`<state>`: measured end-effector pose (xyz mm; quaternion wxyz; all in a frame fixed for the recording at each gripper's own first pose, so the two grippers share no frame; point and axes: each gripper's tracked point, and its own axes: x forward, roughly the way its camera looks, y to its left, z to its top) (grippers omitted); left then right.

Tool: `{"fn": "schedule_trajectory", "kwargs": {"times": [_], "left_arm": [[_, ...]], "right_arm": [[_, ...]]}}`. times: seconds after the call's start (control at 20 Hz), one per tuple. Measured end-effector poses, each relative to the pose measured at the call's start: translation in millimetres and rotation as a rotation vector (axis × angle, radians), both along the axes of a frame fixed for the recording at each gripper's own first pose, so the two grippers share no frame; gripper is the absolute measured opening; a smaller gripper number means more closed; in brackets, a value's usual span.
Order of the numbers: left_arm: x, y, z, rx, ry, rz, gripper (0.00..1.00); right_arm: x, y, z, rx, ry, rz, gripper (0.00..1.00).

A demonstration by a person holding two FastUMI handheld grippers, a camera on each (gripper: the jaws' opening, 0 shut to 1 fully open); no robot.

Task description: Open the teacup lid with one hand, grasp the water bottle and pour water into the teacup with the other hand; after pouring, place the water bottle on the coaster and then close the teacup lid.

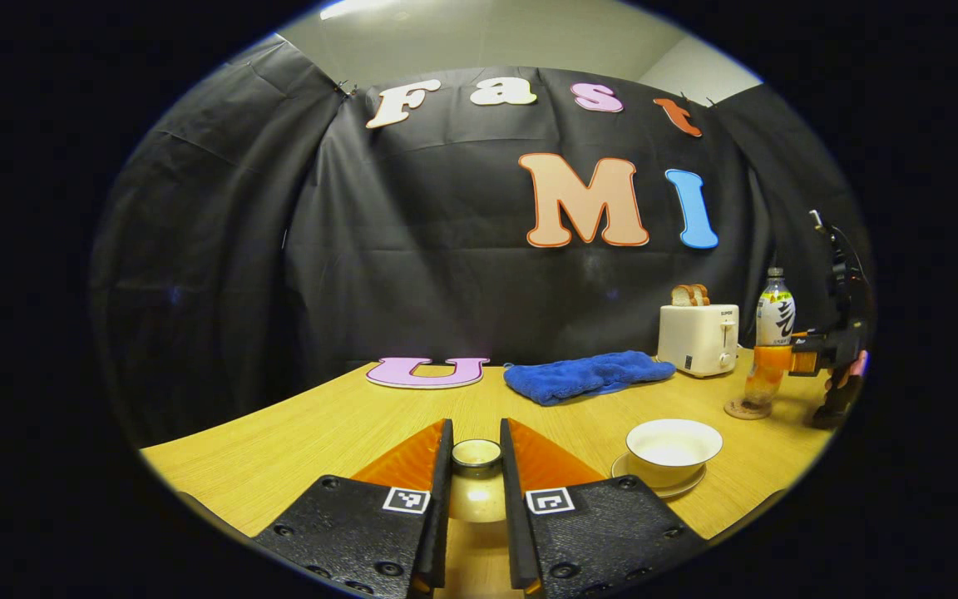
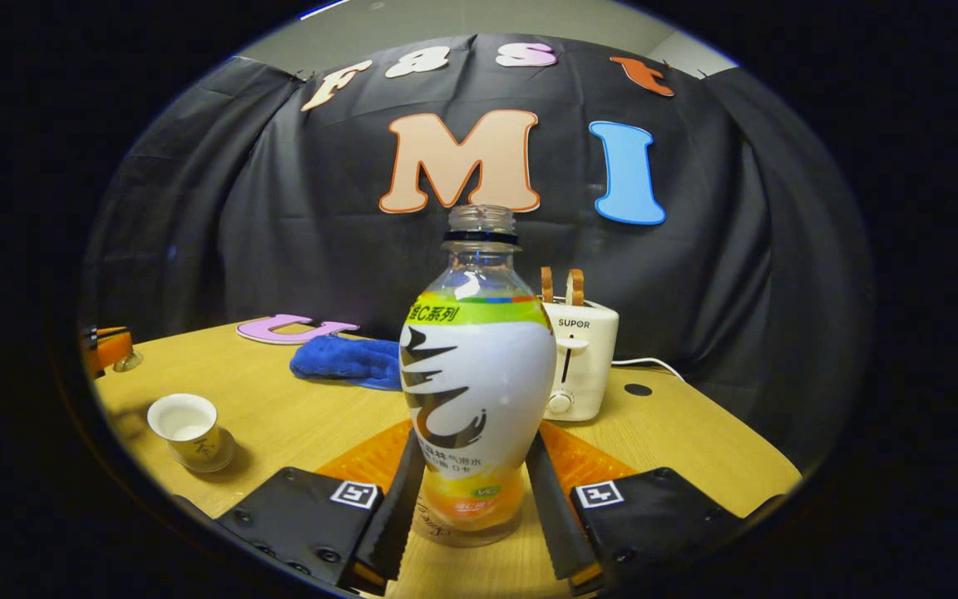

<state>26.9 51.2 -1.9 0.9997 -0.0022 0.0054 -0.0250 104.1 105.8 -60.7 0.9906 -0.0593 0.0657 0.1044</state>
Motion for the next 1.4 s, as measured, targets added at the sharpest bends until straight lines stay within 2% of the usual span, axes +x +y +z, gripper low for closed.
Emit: {"fn": "schedule_trajectory", "kwargs": {"times": [0.05, 0.35, 0.4, 0.65, 0.7, 0.85, 0.9, 1.05, 1.1, 1.25, 1.4], "left_arm": [[-0.3, 0.2, -0.1, 0.000, 0.000, 0.000, 0.27], [-0.9, -0.2, -0.6, 0.000, 0.000, 0.000, 0.27], [-0.7, 0.1, 0.0, 0.000, 0.000, 0.000, 0.27], [-0.8, -0.3, -0.5, 0.000, 0.000, 0.000, 0.27], [-0.9, 0.0, 0.3, 0.000, 0.000, 0.000, 0.27], [-1.3, 0.1, -0.3, 0.000, 0.000, 0.000, 0.27], [-1.2, -0.2, 0.1, 0.000, 0.001, 0.000, 0.27], [-0.8, -0.7, -0.4, 0.000, 0.001, -0.001, 0.27], [-0.3, -0.9, -0.6, 0.000, 0.001, -0.001, 0.27], [-0.2, -0.7, 0.1, 0.000, 0.000, -0.003, 0.27], [-0.4, -1.5, -0.4, -0.001, 0.000, -0.006, 0.27]], "right_arm": [[0.1, 2.2, -1.3, 0.003, 0.002, 0.002, 0.69], [1.5, 4.3, -10.4, 0.000, 0.015, 0.004, 0.70], [1.6, 4.6, -11.6, 0.004, 0.023, 0.002, 0.73], [2.1, 4.2, -12.4, 0.014, 0.025, 0.004, 0.72], [1.8, 4.9, -12.5, 0.013, 0.025, 0.006, 0.80], [-2.4, 4.9, -17.6, 0.022, 0.045, 0.009, 0.88], [-3.8, 4.4, -18.8, 0.024, 0.055, 0.008, 0.86], [-5.3, 2.1, -21.9, 0.036, 0.066, 0.005, 0.89], [-6.9, 1.9, -22.3, 0.038, 0.071, 0.007, 0.94], [-18.0, 0.1, -28.0, 0.040, 0.101, 0.013, 0.95], [-29.2, -1.6, -23.3, 0.058, 0.079, 0.013, 0.95]]}}
